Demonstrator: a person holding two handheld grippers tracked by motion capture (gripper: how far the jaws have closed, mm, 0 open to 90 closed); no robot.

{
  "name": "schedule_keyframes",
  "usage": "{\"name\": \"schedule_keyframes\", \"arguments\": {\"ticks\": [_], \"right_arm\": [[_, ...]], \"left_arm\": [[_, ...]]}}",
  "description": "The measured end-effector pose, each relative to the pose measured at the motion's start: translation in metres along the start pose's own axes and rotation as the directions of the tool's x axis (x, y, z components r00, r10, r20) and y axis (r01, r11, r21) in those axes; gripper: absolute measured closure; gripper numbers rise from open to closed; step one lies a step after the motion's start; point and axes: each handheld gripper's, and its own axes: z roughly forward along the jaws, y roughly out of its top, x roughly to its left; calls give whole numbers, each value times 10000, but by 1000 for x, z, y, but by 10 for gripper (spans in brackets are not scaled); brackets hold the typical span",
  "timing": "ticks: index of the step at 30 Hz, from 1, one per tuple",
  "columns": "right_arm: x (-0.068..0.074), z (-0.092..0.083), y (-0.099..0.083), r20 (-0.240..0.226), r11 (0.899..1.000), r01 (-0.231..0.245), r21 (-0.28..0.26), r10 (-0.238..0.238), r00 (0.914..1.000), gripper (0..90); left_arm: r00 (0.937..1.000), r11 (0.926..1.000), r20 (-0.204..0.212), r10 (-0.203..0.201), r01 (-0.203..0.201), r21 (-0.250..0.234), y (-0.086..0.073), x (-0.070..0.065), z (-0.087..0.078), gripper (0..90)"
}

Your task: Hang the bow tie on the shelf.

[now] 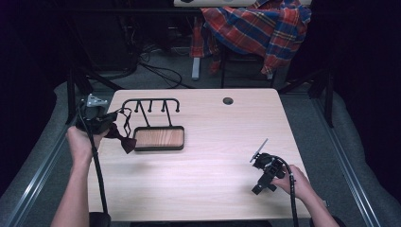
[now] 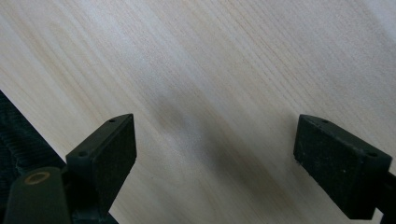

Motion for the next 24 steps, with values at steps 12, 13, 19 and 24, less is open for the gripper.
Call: {"name": "schedule_keyframes", "arguments": {"ticks": [12, 13, 19, 24], "right_arm": [[0, 1, 0, -13, 10000, 9, 83, -9, 10000, 130], [0, 1, 0, -19, 10000, 26, 61, -25, 10000, 130], [0, 1, 0, -35, 10000, 32, 77, -31, 10000, 130], [0, 2, 0, 16, 9999, 70, 94, -71, 10000, 130]], "left_arm": [[9995, 9996, -191, 270, -268, 83, 16, 0, 6, 886], [9992, 9993, -237, 337, -332, 195, 20, 0, 7, 886], [9980, 9982, -437, 458, -440, 404, 31, 4, 13, 886], [9972, 9974, -578, 483, -450, 567, 38, 7, 21, 885]]}}
